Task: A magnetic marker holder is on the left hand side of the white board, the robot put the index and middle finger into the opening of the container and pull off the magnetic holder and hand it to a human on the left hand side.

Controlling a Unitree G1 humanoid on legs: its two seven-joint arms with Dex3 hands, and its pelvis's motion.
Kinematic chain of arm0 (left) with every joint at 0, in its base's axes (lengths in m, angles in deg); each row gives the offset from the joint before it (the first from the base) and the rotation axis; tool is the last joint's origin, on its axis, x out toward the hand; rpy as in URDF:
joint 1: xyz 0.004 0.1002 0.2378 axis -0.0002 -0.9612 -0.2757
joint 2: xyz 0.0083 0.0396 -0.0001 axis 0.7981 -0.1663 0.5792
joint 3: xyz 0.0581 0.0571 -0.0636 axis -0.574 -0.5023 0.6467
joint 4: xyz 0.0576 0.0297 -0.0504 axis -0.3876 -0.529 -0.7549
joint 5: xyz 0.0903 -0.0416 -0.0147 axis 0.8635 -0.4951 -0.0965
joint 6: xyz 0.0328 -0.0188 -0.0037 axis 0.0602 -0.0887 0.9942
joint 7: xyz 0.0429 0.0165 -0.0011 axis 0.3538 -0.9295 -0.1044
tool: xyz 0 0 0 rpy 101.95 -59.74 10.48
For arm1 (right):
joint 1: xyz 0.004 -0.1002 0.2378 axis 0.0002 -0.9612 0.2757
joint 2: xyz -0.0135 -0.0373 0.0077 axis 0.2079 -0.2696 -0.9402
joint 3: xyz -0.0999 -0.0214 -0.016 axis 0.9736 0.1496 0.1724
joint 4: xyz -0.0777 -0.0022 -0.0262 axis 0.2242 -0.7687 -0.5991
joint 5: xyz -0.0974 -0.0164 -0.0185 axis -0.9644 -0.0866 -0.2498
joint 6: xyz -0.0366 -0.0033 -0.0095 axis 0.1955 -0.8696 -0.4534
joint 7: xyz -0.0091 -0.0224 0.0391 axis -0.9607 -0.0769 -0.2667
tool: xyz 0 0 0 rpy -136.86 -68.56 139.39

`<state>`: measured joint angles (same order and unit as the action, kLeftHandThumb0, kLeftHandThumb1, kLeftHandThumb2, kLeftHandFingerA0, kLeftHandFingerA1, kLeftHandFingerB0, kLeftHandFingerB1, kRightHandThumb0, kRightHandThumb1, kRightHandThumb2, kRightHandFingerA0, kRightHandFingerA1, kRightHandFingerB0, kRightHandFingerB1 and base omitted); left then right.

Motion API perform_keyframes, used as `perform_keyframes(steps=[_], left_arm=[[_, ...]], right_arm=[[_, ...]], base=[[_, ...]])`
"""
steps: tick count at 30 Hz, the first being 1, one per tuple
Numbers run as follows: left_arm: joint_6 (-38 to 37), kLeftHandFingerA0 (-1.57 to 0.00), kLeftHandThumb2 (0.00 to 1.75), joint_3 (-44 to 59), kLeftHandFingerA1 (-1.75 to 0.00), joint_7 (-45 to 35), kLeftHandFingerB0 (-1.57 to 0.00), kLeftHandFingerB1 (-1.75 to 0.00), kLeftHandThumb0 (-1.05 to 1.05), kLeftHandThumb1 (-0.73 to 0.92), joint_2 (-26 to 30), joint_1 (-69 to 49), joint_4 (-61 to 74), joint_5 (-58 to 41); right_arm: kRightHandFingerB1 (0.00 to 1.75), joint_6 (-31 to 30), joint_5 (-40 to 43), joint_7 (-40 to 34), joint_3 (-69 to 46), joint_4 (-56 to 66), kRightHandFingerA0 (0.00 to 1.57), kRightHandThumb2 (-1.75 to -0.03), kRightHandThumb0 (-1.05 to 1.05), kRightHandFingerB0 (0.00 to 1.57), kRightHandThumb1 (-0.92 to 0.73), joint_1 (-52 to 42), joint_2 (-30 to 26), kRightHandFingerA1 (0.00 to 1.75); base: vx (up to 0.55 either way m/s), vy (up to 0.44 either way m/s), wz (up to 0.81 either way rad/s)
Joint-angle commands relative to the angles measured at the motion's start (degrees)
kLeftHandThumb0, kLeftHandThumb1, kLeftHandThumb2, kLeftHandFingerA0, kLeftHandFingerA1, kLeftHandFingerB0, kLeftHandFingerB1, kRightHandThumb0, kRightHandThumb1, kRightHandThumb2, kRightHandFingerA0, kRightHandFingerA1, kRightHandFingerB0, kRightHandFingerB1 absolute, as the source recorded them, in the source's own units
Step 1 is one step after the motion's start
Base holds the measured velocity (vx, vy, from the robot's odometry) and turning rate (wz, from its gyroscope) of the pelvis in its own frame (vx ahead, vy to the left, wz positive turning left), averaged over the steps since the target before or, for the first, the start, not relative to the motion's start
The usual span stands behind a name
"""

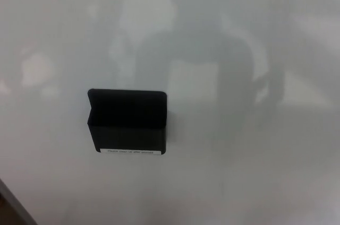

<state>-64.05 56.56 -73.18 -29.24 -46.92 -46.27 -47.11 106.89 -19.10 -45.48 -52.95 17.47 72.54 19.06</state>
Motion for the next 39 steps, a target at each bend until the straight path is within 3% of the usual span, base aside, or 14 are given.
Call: perform_keyframes(steps=[1,6,8,9,13,14,17,18,25,29,30,36,39], left_arm=[[-15.46,-0.49,0.63,2.24,-0.4,-5.9,-0.45,-0.35,-0.24,0.77,0.59,-1.07,0.73,-3.49],[-22.13,-0.52,0.63,0.0,-0.39,-7.0,-0.45,-0.35,-0.23,0.77,1.14,-3.17,9.33,-1.9],[-23.68,-0.55,0.63,-1.83,-0.37,-8.61,-0.45,-0.37,-0.23,0.76,1.5,-6.61,22.05,-2.07],[-24.12,-0.51,0.75,-2.89,-0.44,-8.17,-0.41,-0.44,-0.33,0.68,2.2,-8.87,30.32,-1.09],[-22.47,-0.53,0.71,-4.04,-0.43,-8.55,-0.4,-0.41,-0.29,0.67,4.19,-13.65,49.51,-0.88],[-20.65,-0.53,0.68,-4.15,-0.41,-9.95,-0.4,-0.38,-0.24,0.67,5.04,-14.36,55.0,-2.88],[-16.93,-0.53,0.68,-4.12,-0.42,-11.77,-0.4,-0.38,-0.25,0.66,7.22,-14.95,64.65,-5.37],[-15.53,-0.51,0.67,-3.8,-0.41,-12.14,-0.4,-0.38,-0.23,0.66,8.41,-14.8,68.04,-5.66],[-6.94,-0.49,0.61,-1.0,-0.37,-13.25,-0.43,-0.37,-0.13,0.64,15.04,-12.53,85.43,-6.05],[-5.97,-0.63,0.59,-0.64,-0.41,-13.64,-0.44,-0.35,-0.09,0.62,18.09,-9.2,89.43,-3.51],[-5.38,-0.74,0.58,-0.51,-0.44,-13.6,-0.47,-0.36,0.02,0.58,18.8,-8.21,90.5,-2.62],[-0.69,-0.53,0.55,-1.05,-0.37,-14.14,-0.48,-0.36,0.0,0.52,24.02,-1.37,97.96,6.86],[2.96,-0.55,0.54,-2.67,-0.38,-15.54,-0.49,-0.36,0.06,0.49,26.67,2.28,100.98,11.39]], right_arm=[[0.29,14.76,-1.33,-5.01,0.18,-4.19,0.79,-0.63,-0.43,0.2,-0.78,1.04,0.95,0.5],[0.3,15.46,-1.29,-5.51,0.06,-5.01,0.79,-0.66,-0.42,0.22,-0.78,1.67,1.04,0.49],[0.3,15.83,-1.9,-6.3,0.53,-5.53,0.81,-0.66,-0.42,0.22,-0.78,2.11,1.02,0.51],[0.29,15.82,-2.13,-6.27,0.76,-5.66,0.81,-0.64,-0.41,0.2,-0.78,2.29,0.89,0.51],[0.3,15.89,-2.7,-6.71,1.21,-5.89,0.81,-0.67,-0.43,0.2,-0.78,2.57,0.65,0.5],[0.44,15.98,-2.59,-6.55,1.12,-5.95,0.73,-1.01,-0.35,0.04,-0.58,2.72,0.6,0.71],[0.44,16.22,-2.16,-6.08,0.77,-5.98,0.74,-1.01,-0.35,0.05,-0.58,3.06,0.49,0.71],[0.3,16.36,-2.11,-6.03,0.71,-5.95,0.82,-0.67,-0.42,0.21,-0.78,3.1,0.41,0.52],[0.28,16.49,-2.6,-6.36,1.14,-6.0,0.79,-0.63,-0.42,0.19,-0.79,3.52,0.47,0.49],[0.28,16.76,-2.61,-6.29,1.21,-6.16,0.8,-0.64,-0.41,0.19,-0.79,3.43,0.35,0.51],[0.28,16.65,-2.66,-6.31,1.27,-6.19,0.79,-0.63,-0.41,0.19,-0.79,3.44,0.33,0.52],[0.28,16.96,-2.6,-6.15,1.31,-6.48,0.8,-0.63,-0.41,0.19,-0.79,3.4,0.28,0.52],[0.3,16.9,-2.73,-6.27,1.47,-6.65,0.8,-0.69,-0.43,0.18,-0.79,3.47,0.16,0.53]], base=[[0.0,0.0,0.0],[0.0,0.0,0.0],[0.0,0.0,0.0],[0.0,0.0,0.0],[0.0,0.0,0.0],[0.0,0.0,0.0],[0.0,0.0,0.0],[0.0,0.0,0.0],[0.0,0.0,0.0],[0.0,0.0,0.0],[0.0,0.0,0.0],[0.0,0.0,0.0],[0.0,0.0,0.0]])
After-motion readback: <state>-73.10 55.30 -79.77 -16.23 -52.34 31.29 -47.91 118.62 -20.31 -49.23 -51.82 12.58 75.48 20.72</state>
